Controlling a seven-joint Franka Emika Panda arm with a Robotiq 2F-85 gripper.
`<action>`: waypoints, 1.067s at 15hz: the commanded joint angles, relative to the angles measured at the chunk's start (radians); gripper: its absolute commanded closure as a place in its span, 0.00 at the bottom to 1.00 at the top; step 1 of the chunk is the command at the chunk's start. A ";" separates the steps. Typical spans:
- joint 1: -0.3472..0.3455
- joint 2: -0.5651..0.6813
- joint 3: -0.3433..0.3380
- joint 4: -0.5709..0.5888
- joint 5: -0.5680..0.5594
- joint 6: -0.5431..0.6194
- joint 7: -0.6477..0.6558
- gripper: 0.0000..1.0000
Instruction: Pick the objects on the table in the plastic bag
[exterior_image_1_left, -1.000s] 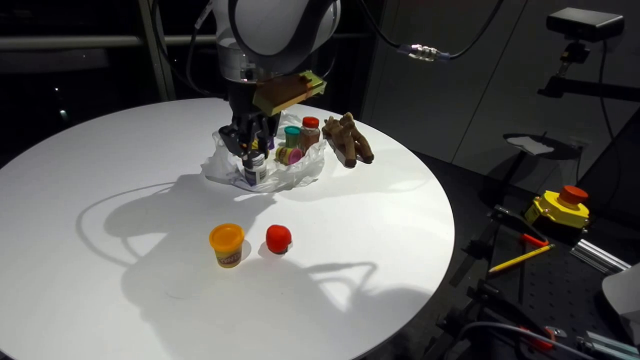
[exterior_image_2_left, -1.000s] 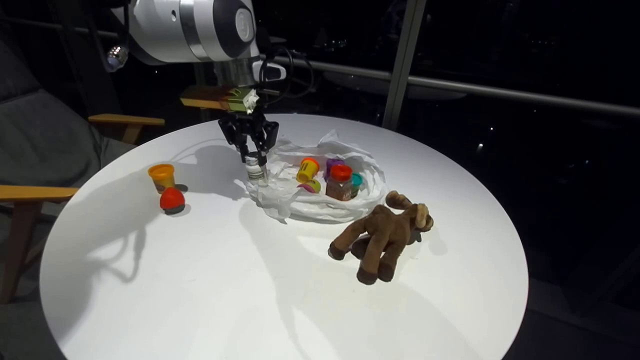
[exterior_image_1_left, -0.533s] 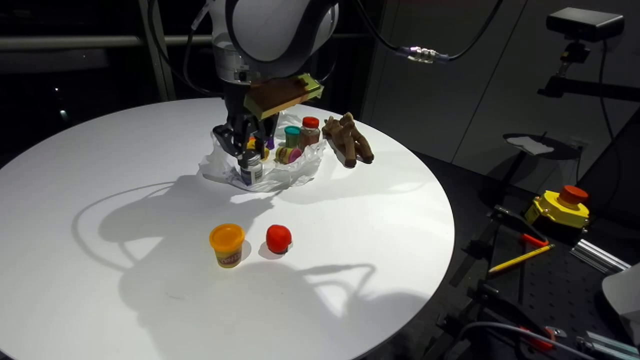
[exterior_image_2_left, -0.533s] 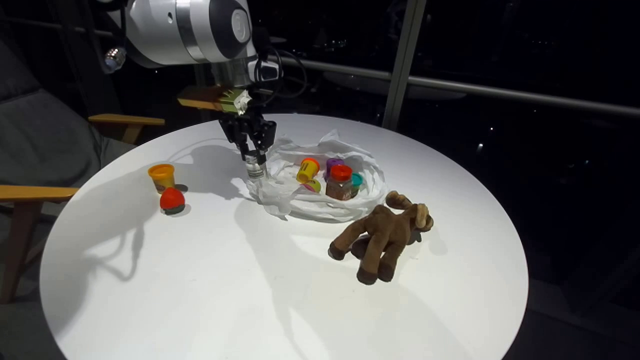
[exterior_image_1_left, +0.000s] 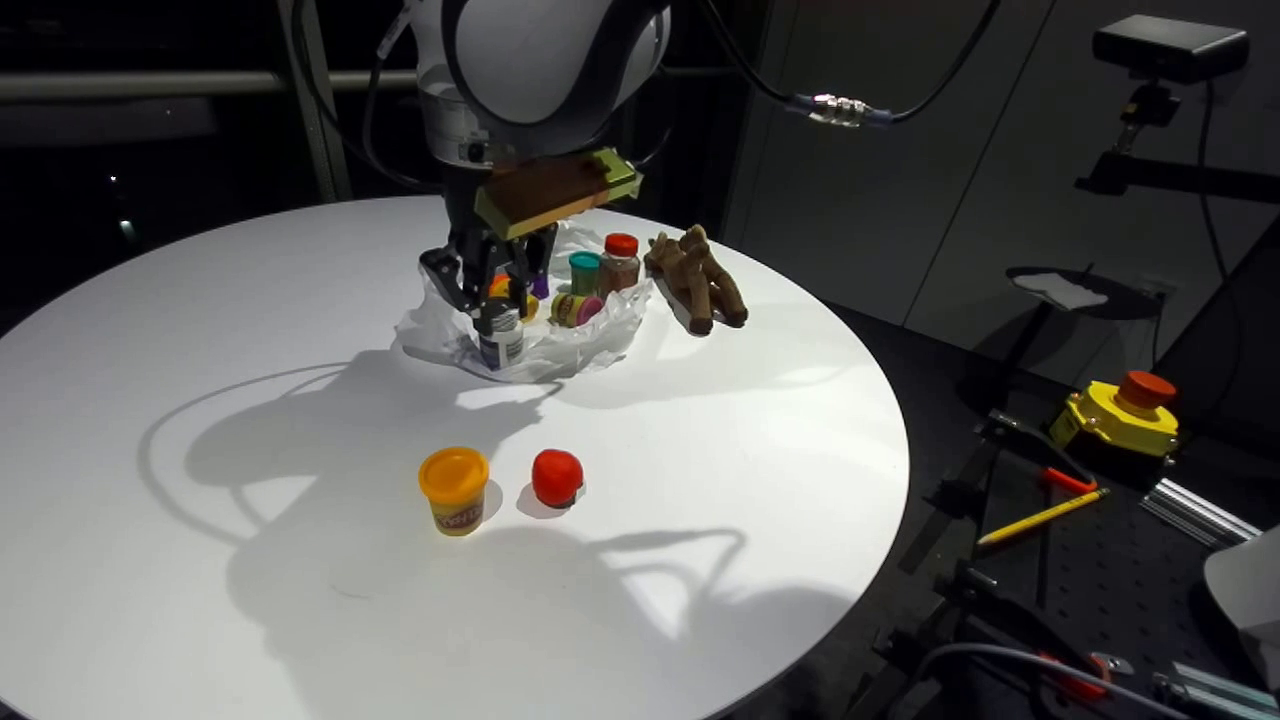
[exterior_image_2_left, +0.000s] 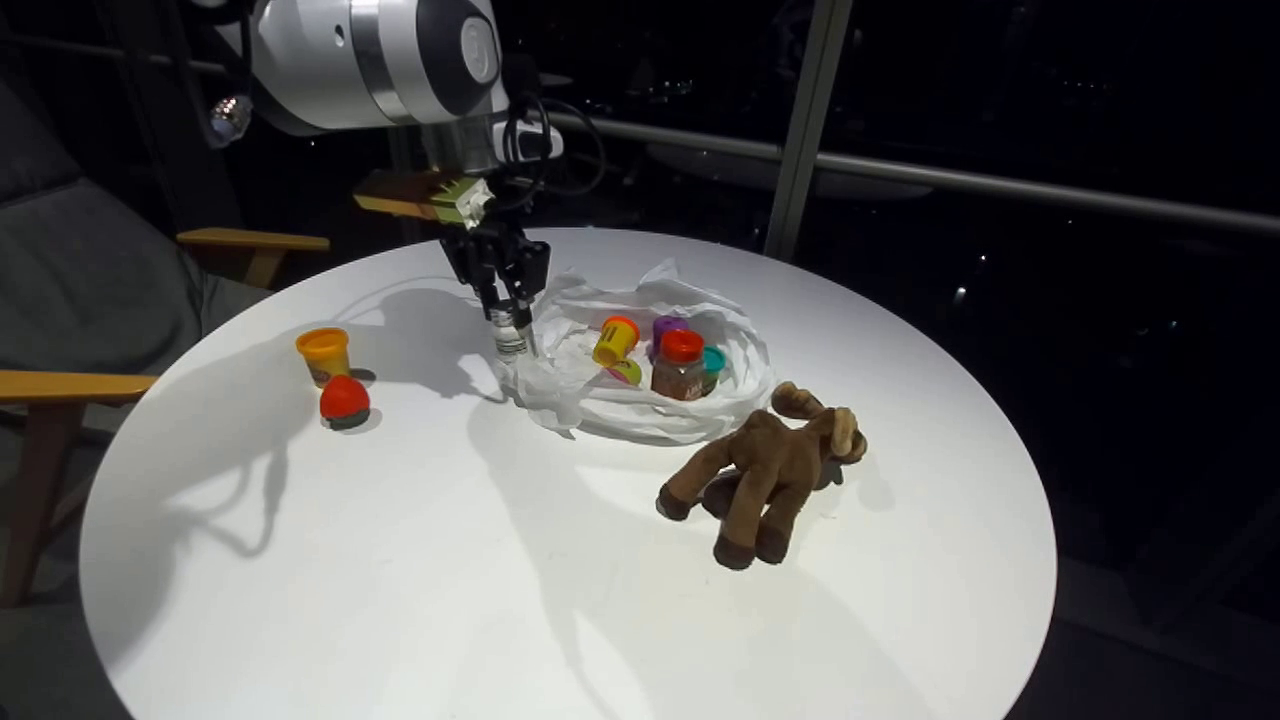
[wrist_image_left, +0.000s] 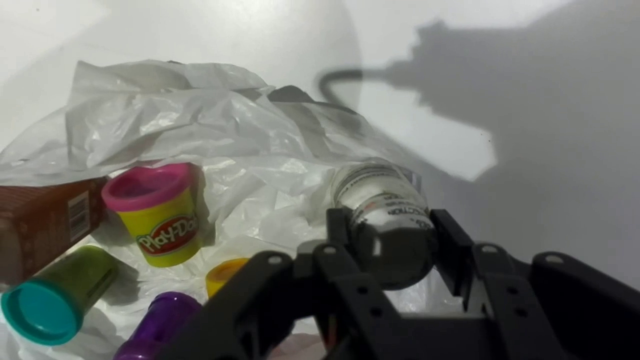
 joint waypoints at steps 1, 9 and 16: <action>0.019 0.021 -0.016 0.040 0.008 -0.036 0.016 0.80; 0.029 0.028 -0.029 0.049 0.000 -0.033 0.043 0.80; 0.060 0.034 -0.067 0.056 -0.021 -0.047 0.115 0.22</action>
